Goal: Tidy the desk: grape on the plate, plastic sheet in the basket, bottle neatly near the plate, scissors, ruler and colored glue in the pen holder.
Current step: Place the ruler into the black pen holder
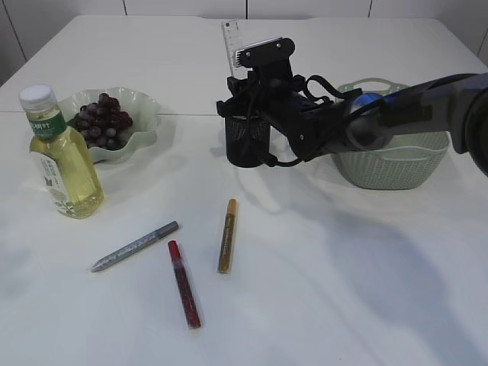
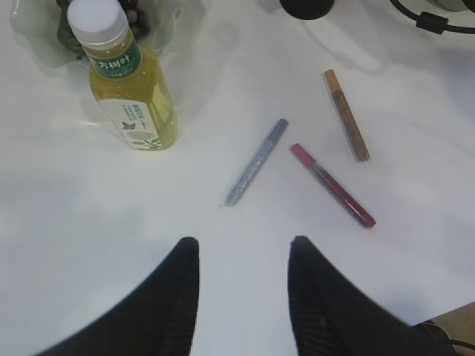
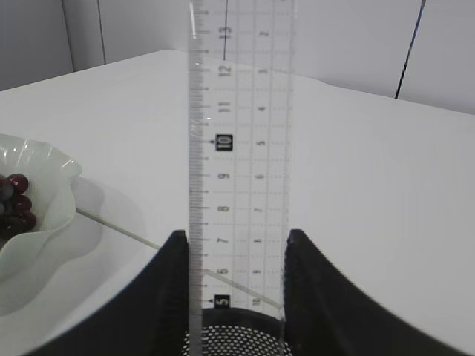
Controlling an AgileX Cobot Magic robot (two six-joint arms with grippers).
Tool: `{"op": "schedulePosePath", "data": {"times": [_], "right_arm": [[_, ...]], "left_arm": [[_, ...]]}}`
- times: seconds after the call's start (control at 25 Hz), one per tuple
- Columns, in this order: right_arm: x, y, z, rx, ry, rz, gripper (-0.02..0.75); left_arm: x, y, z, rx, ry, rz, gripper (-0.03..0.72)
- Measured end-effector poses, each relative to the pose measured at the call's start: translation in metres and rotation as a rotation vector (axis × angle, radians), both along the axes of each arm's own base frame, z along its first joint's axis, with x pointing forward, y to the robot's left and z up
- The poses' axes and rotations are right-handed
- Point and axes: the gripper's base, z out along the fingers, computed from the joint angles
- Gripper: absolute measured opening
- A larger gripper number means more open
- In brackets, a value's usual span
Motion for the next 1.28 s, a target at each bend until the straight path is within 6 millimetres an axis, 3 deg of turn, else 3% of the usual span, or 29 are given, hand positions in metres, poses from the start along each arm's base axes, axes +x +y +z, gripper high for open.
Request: {"op": "schedulePosePath", "data": {"times": [1.28], "right_arm": [[-0.0001, 0.0, -0.0007, -0.003, 0.007, 0.0, 0.312]], "left_arm": [[0.0016, 0.0001, 0.0014, 0.001, -0.024, 0.0, 0.298]]}}
